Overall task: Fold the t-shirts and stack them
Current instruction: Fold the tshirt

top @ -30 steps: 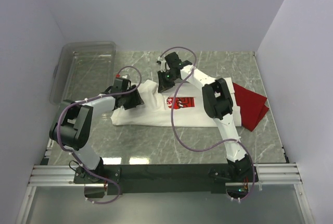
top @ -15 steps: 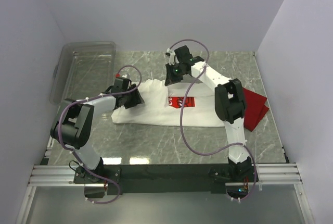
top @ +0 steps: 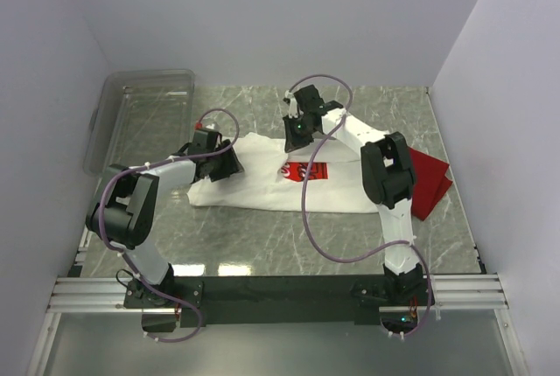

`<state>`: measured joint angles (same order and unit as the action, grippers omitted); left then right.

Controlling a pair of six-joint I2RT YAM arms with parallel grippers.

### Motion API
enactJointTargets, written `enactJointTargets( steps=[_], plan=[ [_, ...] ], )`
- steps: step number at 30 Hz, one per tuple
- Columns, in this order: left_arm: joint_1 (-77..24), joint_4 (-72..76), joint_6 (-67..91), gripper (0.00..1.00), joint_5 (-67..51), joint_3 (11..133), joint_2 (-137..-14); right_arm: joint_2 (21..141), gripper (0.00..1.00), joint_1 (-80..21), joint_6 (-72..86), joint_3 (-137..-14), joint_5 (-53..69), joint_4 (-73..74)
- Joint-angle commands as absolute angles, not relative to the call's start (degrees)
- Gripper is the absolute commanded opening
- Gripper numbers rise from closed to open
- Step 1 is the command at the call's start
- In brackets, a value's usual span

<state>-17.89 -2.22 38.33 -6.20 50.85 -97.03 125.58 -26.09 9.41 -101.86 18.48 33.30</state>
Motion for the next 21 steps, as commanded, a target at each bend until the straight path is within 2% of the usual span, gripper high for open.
enactJointTargets(
  steps=[1,2,4,9,10,12,15,17,21],
  plan=[
    [-18.1,-4.3,36.9,0.61,-5.1,52.6,-96.2,121.1,0.17,-25.5,9.4,-101.4,16.2,31.9],
    [-18.1,-4.2,36.7,0.61,-5.4,52.8,-95.6,120.8,0.26,-25.2,9.1,-101.6,16.3,31.9],
    [-18.1,-4.0,36.3,0.63,-5.7,53.6,-93.4,120.0,0.34,-24.6,8.4,-102.3,15.7,32.1],
    [-18.1,-4.0,34.2,0.67,-5.4,54.9,-86.4,112.0,0.41,-20.3,2.7,-99.9,17.0,30.8],
    [-18.1,-3.9,32.9,0.67,-5.4,54.9,-83.5,110.3,0.46,-19.5,0.6,-98.9,18.3,30.9],
    [-18.3,-3.7,31.6,0.68,-4.6,54.6,-80.2,105.0,0.49,-17.0,-10.2,-95.8,28.1,33.5],
    [-18.5,-3.0,30.2,0.69,-1.9,51.6,-72.0,97.0,0.60,-11.1,-22.9,-88.1,40.9,35.2],
    [-18.5,-3.1,30.8,0.73,-0.2,47.9,-65.2,92.6,0.63,-8.2,-31.8,-83.4,43.2,36.8],
    [-18.5,-5.5,37.2,0.78,3.9,38.7,-53.2,88.9,0.66,-8.5,-40.1,-79.2,47.4,42.1]
  ],
)
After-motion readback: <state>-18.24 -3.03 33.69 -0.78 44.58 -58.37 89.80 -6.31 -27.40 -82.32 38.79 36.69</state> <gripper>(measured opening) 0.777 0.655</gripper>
